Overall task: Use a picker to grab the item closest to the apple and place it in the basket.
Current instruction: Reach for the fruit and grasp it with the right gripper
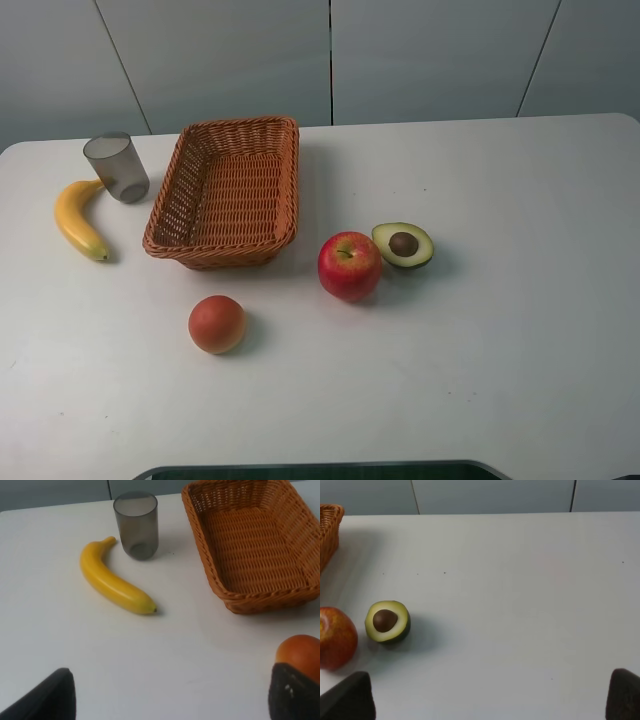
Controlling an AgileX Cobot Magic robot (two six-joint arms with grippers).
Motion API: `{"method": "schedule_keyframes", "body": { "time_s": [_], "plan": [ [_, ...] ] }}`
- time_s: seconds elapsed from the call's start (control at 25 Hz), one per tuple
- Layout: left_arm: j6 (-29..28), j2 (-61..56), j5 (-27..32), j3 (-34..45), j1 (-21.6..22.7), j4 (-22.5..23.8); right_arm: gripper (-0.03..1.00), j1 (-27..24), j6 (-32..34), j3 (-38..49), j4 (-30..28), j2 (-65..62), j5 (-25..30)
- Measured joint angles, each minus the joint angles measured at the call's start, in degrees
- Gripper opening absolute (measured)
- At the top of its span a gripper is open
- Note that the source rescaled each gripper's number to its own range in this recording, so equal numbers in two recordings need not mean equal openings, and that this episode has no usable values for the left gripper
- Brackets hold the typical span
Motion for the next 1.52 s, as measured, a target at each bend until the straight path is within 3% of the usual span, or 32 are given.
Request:
{"method": "schedule_keyframes", "body": {
  "time_s": [1.52],
  "plan": [
    [0.0, 0.0, 0.0, 0.0, 0.0, 0.0, 1.00, 0.0, 0.0, -0.1, -1.2, 0.5, 0.3]
  ]
}}
